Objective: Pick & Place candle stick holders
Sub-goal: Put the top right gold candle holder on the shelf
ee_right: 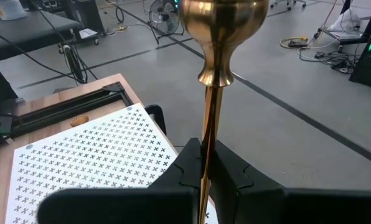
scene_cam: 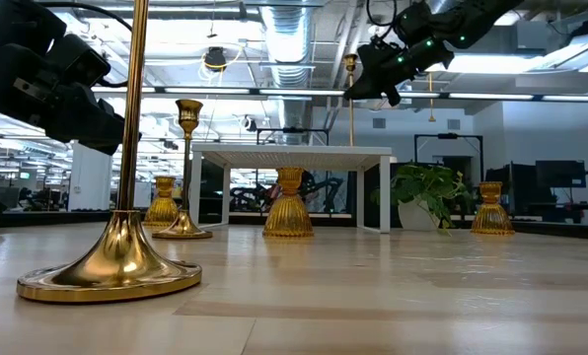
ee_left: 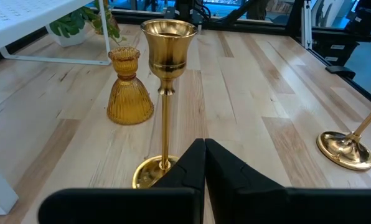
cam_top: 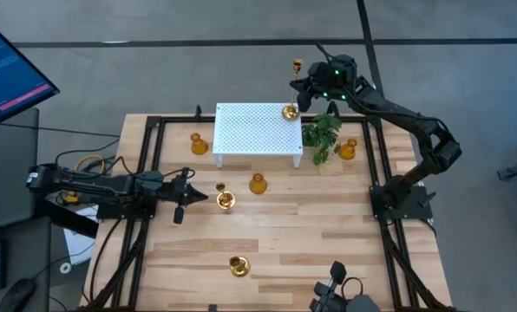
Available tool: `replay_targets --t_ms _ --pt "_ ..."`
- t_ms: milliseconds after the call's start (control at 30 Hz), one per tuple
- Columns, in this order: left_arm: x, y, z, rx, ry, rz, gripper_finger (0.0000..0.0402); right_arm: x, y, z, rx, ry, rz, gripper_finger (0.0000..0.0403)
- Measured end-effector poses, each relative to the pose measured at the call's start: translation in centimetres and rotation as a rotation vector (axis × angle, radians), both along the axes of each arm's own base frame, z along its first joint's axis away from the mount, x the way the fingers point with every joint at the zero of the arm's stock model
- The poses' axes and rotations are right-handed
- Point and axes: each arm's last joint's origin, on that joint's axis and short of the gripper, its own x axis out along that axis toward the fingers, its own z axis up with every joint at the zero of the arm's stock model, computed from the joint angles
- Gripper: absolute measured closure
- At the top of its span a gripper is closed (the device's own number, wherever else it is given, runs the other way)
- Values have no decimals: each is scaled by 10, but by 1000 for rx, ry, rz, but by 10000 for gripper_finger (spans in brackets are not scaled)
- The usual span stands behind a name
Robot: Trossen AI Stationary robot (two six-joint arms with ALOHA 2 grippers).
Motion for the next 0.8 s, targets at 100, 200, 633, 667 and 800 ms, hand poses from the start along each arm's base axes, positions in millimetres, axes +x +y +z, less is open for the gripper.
replay_targets --t_ms 100,200,633,667,800 --pt "0 0 0 0 0 0 394 1 1 1 -12 1 -21 399" --pt "0 0 0 0 0 0 394 7 0 -3 -25 -1 -36 399" --pt "0 0 0 0 0 0 394 23 -12 -24 9 -4 -23 397" --pt "0 0 0 0 0 0 394 23 -11 -22 6 -9 -21 397" --pt "0 0 0 0 0 0 394 19 -6 -15 -4 -15 -20 395"
